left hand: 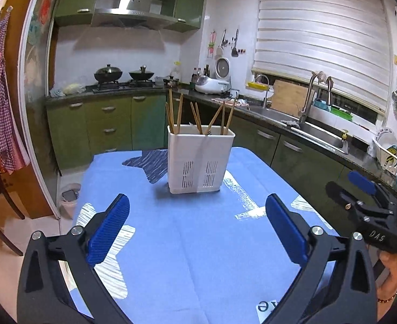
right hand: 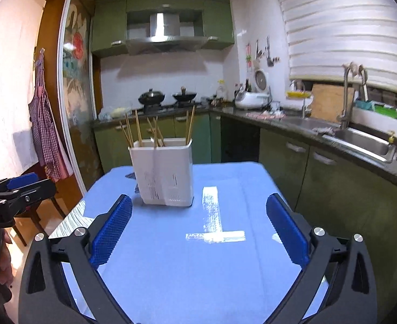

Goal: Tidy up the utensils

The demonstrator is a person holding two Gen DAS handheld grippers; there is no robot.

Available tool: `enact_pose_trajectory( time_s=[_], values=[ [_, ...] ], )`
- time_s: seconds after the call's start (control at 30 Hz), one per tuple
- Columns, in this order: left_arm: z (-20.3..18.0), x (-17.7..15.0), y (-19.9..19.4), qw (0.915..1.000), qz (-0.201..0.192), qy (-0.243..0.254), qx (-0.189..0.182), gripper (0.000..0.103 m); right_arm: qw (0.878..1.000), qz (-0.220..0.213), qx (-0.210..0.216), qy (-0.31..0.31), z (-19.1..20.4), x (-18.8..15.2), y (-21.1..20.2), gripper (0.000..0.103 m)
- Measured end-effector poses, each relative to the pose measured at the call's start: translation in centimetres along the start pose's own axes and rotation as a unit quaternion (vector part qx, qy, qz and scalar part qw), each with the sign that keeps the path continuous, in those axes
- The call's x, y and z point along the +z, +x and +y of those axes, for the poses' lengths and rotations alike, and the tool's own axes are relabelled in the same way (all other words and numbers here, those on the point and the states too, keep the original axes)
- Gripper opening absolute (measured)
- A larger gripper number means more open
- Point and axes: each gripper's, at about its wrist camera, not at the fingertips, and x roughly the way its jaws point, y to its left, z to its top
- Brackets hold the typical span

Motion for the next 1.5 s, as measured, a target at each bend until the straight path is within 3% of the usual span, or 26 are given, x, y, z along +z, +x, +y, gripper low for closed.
enact_pose_trajectory(
  time_s=[0.33,0.73,1.5],
  values=[
    [0.3,-0.7,-5.0,0.9998,-0.011,-0.018,0.008,0.096,1.0,-0.022,-0.01,-0.017,0.4,1.2,-6.2,0.098],
    [-0.3,-1.5,-8.3,0.9995,-0.025,-0.017,0.012,0.096,0.999,-0.032,-0.001,-0.019,0.6,1.2,-9.9,0.098],
    [-0.2,-1.5,-9.2,0.9994,-0.025,-0.017,0.014,0.096,1.0,-0.019,0.012,-0.01,0.8,1.9,-9.0,0.098]
  ],
)
